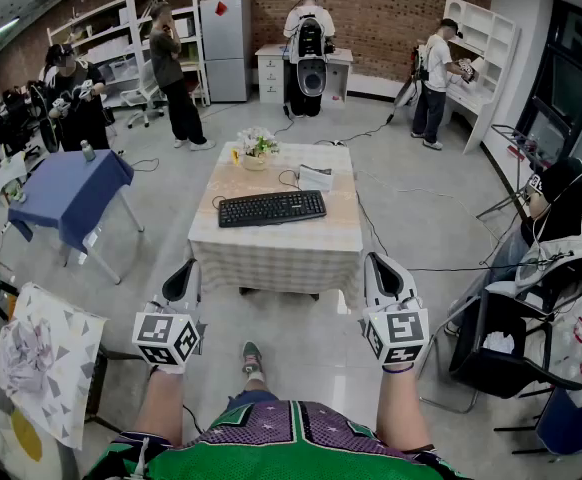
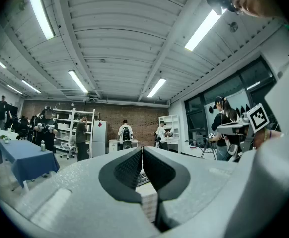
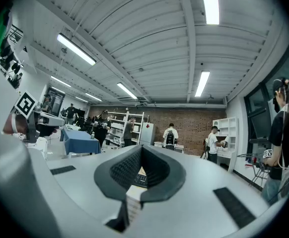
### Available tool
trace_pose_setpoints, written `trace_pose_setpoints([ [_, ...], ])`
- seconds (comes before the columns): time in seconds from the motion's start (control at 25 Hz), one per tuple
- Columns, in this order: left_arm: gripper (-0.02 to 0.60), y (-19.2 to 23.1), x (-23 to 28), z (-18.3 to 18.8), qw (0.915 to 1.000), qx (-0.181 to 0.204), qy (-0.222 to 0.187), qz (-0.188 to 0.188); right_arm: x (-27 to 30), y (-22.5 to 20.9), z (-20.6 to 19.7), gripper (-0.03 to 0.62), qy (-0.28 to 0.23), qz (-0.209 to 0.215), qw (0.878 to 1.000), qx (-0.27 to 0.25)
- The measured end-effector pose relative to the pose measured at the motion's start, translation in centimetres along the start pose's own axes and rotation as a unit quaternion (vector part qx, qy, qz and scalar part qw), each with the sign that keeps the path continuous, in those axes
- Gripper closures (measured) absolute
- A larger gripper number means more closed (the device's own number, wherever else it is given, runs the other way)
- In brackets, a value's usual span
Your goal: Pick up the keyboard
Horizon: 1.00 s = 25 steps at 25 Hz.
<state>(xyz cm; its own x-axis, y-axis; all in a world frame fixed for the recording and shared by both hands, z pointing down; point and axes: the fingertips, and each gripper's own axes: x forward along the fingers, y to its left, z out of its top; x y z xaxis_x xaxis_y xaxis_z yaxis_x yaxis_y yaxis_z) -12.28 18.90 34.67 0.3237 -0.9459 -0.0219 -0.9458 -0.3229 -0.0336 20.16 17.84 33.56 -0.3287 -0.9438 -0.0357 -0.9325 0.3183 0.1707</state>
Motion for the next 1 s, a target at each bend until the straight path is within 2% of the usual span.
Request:
trace_pose_setpoints([
  [1.0, 0.563, 0.5, 0.4, 0.0, 1.0000, -0.008, 0.000, -0.005, 1.0, 0.6, 0.0, 0.594, 0.002, 0.001, 1.000, -0.004],
])
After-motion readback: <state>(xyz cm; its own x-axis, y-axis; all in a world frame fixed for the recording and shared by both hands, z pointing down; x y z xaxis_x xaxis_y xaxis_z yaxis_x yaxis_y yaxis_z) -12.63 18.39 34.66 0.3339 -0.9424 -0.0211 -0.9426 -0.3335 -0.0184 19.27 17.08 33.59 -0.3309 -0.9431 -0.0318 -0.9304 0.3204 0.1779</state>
